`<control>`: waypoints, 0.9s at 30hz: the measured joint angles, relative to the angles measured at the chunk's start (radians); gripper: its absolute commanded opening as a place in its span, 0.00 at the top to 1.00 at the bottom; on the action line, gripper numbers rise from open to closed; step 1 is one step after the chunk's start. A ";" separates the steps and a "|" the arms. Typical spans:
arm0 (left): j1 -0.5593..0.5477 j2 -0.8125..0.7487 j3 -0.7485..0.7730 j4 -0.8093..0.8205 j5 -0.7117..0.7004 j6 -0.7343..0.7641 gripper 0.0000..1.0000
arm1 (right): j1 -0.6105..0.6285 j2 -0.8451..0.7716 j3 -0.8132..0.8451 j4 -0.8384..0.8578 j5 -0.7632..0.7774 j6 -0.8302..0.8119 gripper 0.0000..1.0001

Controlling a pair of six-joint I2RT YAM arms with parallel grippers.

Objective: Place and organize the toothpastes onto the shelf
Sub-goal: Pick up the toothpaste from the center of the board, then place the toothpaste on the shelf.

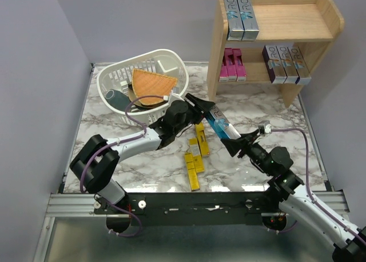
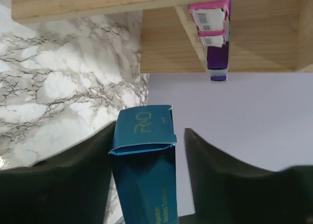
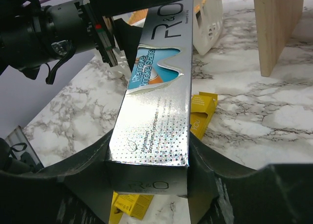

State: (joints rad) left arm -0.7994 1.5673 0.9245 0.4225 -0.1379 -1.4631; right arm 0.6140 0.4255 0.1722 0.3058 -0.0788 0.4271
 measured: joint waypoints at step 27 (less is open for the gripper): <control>0.074 -0.697 0.200 -0.593 -0.581 0.925 0.01 | 0.000 0.182 0.865 -0.588 0.336 -0.180 0.57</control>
State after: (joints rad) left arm -0.7250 0.8700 1.1244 -0.1707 -0.7193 -0.5377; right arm 0.6140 0.6079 1.0374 -0.2825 0.2577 0.2474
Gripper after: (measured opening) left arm 0.991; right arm 0.580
